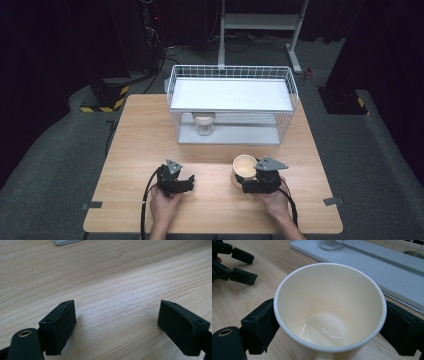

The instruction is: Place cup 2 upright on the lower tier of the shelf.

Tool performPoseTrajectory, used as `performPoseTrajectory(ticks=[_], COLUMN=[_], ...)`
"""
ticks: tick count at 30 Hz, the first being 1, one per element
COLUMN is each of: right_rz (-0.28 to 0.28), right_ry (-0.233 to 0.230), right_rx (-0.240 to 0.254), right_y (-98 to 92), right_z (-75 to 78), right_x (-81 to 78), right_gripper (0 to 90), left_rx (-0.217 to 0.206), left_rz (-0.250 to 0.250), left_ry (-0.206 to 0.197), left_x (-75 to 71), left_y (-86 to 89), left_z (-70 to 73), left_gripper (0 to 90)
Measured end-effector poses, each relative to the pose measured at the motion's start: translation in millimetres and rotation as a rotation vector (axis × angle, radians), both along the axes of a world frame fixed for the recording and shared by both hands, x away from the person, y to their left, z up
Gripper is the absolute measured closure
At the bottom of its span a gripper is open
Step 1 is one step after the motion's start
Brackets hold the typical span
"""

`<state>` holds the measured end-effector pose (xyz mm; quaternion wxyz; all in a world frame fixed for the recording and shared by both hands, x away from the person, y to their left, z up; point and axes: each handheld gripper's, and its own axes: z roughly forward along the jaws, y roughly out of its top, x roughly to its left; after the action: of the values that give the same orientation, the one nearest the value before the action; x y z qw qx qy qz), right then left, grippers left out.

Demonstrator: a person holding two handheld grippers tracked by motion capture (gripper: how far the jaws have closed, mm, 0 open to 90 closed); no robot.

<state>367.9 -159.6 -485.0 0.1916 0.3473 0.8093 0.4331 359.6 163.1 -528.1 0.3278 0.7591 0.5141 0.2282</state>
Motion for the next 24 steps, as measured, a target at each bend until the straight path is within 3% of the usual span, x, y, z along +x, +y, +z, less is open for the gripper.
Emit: performPoseTrajectory(ticks=[24], right_rz=[0.003], right_ry=[0.0], right_rx=[-0.005], right_y=[-4.6], right_z=[7.0], right_x=[7.1], right_gripper=[10.4], left_rx=[0.0], left_rz=[0.0], left_ry=[0.0], left_x=[0.0], left_y=[0.0], left_z=[0.0], left_gripper=[15.5])
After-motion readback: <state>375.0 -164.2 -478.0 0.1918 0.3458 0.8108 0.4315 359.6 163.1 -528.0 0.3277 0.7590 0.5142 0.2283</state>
